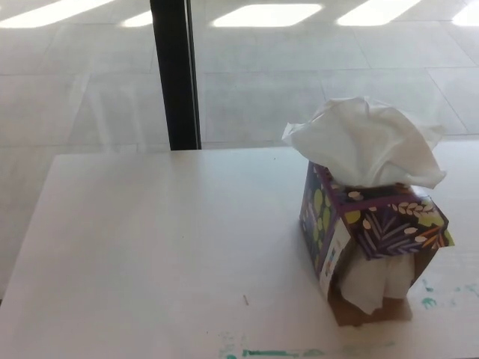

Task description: The robot uses its right hand to pull out a tissue from the tissue box kept in the middle of the desk and put it on the right side

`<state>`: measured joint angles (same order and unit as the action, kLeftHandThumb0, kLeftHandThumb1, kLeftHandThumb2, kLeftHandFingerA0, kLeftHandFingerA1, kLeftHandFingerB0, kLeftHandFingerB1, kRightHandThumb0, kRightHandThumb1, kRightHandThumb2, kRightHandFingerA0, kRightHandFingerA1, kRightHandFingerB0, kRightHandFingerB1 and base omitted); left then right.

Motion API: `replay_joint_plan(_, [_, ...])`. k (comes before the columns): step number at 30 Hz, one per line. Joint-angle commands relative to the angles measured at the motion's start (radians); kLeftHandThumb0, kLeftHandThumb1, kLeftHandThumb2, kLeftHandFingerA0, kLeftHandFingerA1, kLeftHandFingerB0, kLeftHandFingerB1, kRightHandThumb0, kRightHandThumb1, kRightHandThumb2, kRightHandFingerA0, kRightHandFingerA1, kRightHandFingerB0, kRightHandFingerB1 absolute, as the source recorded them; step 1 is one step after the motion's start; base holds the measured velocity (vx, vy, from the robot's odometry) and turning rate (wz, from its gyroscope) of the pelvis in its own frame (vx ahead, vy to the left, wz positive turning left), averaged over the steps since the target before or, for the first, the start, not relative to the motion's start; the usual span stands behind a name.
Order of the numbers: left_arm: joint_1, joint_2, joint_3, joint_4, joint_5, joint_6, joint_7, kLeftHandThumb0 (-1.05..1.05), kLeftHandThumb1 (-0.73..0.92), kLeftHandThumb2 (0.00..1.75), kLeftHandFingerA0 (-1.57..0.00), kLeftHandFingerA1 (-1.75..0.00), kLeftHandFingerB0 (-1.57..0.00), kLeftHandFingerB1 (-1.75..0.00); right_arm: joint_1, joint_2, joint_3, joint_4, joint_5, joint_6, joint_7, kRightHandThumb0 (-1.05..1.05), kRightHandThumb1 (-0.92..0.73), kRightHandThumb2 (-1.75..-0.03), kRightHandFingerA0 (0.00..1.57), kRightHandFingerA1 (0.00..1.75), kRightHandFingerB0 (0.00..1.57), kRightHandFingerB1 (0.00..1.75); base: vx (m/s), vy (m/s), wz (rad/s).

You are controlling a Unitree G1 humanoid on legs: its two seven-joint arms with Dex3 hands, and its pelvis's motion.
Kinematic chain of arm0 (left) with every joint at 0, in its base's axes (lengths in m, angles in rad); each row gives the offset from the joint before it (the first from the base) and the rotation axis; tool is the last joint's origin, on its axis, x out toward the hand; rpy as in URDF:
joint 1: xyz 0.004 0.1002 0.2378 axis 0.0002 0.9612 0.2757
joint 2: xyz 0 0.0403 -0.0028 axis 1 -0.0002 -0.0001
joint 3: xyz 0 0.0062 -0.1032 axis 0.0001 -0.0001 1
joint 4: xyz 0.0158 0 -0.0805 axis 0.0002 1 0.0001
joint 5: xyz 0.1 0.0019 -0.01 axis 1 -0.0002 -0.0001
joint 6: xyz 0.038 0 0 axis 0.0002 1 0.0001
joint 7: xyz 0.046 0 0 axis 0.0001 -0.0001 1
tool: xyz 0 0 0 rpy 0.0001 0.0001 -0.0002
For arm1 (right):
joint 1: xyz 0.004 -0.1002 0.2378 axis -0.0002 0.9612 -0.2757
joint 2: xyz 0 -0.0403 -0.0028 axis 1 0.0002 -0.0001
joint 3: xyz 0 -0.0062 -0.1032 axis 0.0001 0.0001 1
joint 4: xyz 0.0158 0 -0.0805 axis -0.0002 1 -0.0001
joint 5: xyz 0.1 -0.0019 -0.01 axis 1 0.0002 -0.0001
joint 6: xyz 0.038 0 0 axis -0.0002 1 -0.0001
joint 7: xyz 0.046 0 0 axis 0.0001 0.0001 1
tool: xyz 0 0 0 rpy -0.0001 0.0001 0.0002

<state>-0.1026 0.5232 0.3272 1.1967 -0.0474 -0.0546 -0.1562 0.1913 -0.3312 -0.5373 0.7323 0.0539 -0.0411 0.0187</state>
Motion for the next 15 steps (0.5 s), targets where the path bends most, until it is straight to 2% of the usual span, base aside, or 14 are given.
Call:
replay_joint_plan(1, [-0.007,0.029,0.013,0.027,-0.027,0.001,-0.046,-0.82,0.92,0.75,-0.69,-0.59,-0.4,-0.46,0.003,-0.06,-0.027,-0.151,0.039,-0.03,-0.001,-0.59,-0.61,-0.6,0.79,0.87,0.43,0.61,0.0,0.0,0.0])
replay_joint_plan(2, [-0.014,0.031,0.017,0.034,-0.032,-0.001,-0.051,-0.82,0.92,0.74,-0.69,-0.59,-0.4,-0.46,-0.04,-0.085,-0.02,-0.103,0.023,-0.072,-0.009,-0.6,-0.59,-0.59,0.83,0.83,0.43,0.56,0.0,0.0,0.0])
replay_joint_plan(3, [-0.015,0.031,0.01,0.035,-0.025,-0.006,-0.043,-0.83,0.92,0.72,-0.7,-0.58,-0.43,-0.46,-0.078,-0.115,-0.016,-0.174,0.032,-0.06,0.015,-0.67,-0.62,-0.58,0.75,0.79,0.42,0.55,0.0,0.0,0.0])
replay_joint_plan(4, [-0.017,0.031,0.01,0.037,-0.026,-0.008,-0.041,-0.81,0.92,0.72,-0.71,-0.59,-0.44,-0.47,-0.091,-0.125,-0.009,-0.231,0.024,-0.062,0.007,-0.68,-0.63,-0.59,0.78,0.83,0.42,0.52,0.0,0.0,0.0])
replay_joint_plan(5, [-0.018,0.031,0.01,0.037,-0.026,-0.009,-0.041,-0.8,0.92,0.72,-0.71,-0.6,-0.44,-0.47,-0.102,-0.137,-0.002,-0.284,0.016,-0.038,0.005,-0.66,-0.66,-0.6,0.74,0.79,0.39,0.44,0.0,0.0,0.0])
replay_joint_plan(6, [-0.018,0.029,0.01,0.036,-0.027,-0.009,-0.04,-0.82,0.92,0.74,-0.69,-0.59,-0.43,-0.46,-0.12,-0.162,0.006,-0.364,0.011,0.019,0.013,-0.64,-0.58,-0.91,0.66,0.75,0.28,0.49,0.0,0.0,0.0])
replay_joint_plan(7, [-0.018,0.027,0.011,0.035,-0.029,-0.007,-0.04,-0.81,0.92,0.73,-0.69,-0.59,-0.42,-0.46,-0.145,-0.173,0.004,-0.437,0.023,0.049,0.016,-0.54,-0.56,-0.87,0.63,0.74,0.29,0.49,0.0,0.0,0.0])
replay_joint_plan(8, [-0.018,0.026,0.011,0.036,-0.029,-0.009,-0.04,-0.81,0.92,0.73,-0.69,-0.59,-0.42,-0.46,-0.167,-0.168,-0.003,-0.474,0.039,0.045,0.012,-0.54,-0.56,-0.87,0.63,0.74,0.29,0.49,0.0,0.0,0.0])
replay_joint_plan(10, [-0.014,0.028,0.013,0.032,-0.031,-0.003,-0.036,-0.81,0.92,0.73,-0.71,-0.61,-0.44,-0.46,-0.261,-0.234,0.033,-0.651,-0.015,0.175,-0.003,-0.59,-0.6,-0.89,0.57,0.77,0.25,0.46,0.0,0.0,0.0])
replay_joint_plan(11, [-0.016,0.028,0.019,0.031,-0.038,0.004,-0.037,-0.81,0.92,0.74,-0.72,-0.61,-0.41,-0.45,-0.301,-0.244,0.038,-0.686,-0.01,0.184,0.0,-0.46,-0.69,-0.61,0.55,0.79,0.28,0.34,0.0,0.0,0.0])
replay_joint_plan(12, [-0.018,0.03,0.016,0.034,-0.034,0.003,-0.037,-0.79,0.92,0.74,-0.73,-0.61,-0.42,-0.45,-0.345,-0.259,0.051,-0.712,-0.027,0.225,-0.008,-0.52,-0.58,-0.86,0.53,0.73,0.25,0.46,0.0,0.0,0.0])
replay_joint_plan(13, [-0.02,0.031,0.018,0.035,-0.036,0.004,-0.041,-0.79,0.92,0.72,-0.74,-0.62,-0.42,-0.45,-0.382,-0.272,0.063,-0.731,-0.042,0.246,-0.011,-0.43,-0.69,-0.6,0.58,0.66,0.28,0.34,0.0,0.0,0.0])
replay_joint_plan(14, [-0.021,0.031,0.022,0.035,-0.041,0.005,-0.047,-0.75,0.74,1.12,-0.68,-0.68,-0.4,-0.57,-0.433,-0.292,0.079,-0.736,-0.054,0.241,-0.003,-0.44,-0.7,-0.61,0.57,0.7,0.27,0.36,0.0,0.0,0.0])
replay_joint_plan(15, [-0.024,0.031,0.025,0.038,-0.044,0.007,-0.047,-0.76,0.73,1.12,-0.67,-0.69,-0.4,-0.58,-0.548,-0.329,0.123,-0.724,-0.073,0.262,0.016,-0.56,-0.54,-0.85,0.58,0.73,0.27,0.48,0.0,0.0,0.0])
